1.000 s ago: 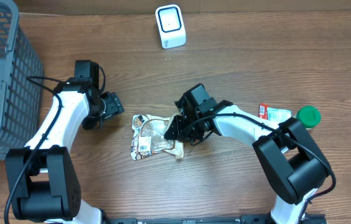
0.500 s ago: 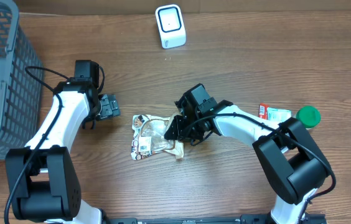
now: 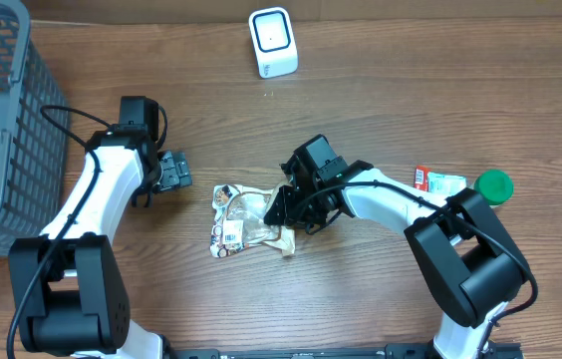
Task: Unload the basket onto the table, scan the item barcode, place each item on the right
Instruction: 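Lift the PanTree bag with the right gripper toward the scanner, then hold the PanTree bag against the scanner window with the right gripper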
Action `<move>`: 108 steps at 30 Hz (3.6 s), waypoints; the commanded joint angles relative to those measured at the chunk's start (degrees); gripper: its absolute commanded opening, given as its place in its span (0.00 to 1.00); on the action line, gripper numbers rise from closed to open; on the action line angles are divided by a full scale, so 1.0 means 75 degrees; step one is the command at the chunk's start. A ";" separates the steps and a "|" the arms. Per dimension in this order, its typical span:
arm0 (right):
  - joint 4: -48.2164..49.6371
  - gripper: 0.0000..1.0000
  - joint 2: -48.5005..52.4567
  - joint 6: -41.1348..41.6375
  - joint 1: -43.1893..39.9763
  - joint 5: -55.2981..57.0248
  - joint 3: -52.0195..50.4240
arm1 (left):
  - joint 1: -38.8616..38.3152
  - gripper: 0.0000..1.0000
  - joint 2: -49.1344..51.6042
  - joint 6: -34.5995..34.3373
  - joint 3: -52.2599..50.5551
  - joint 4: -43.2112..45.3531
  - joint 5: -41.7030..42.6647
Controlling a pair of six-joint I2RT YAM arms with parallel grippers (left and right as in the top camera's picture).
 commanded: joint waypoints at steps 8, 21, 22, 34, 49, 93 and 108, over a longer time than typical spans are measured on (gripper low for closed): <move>0.0134 0.04 0.0070 -0.0050 0.0017 0.0015 -0.0044 | 0.0026 1.00 0.0082 0.0143 0.0119 0.0020 -0.0157; -0.0172 0.04 -0.0373 -0.0842 0.0020 0.0662 0.0664 | 0.0026 0.99 0.0082 0.0143 0.0119 0.0023 -0.0154; -0.0338 0.04 -0.0507 -0.0988 0.0020 0.0772 0.0839 | 0.0026 1.00 0.0082 0.0143 0.0119 0.0023 -0.0157; -0.3529 0.04 -0.2104 -0.2416 0.0026 0.3873 0.3450 | 0.0026 1.00 0.0082 0.0143 0.0119 0.0023 -0.0154; -0.4336 0.03 -0.2043 -0.3383 0.0017 0.5059 0.7519 | 0.0026 1.00 0.0082 0.0143 0.0119 0.0023 -0.0154; 0.3969 0.04 0.3617 -0.8772 -0.0134 0.9774 0.7487 | 0.0026 1.00 0.0082 0.0143 0.0119 0.0026 -0.0154; 0.3888 0.04 0.3958 -0.8722 -0.0242 0.9390 0.7455 | 0.0026 0.99 0.0082 0.0143 0.0119 0.0026 -0.0154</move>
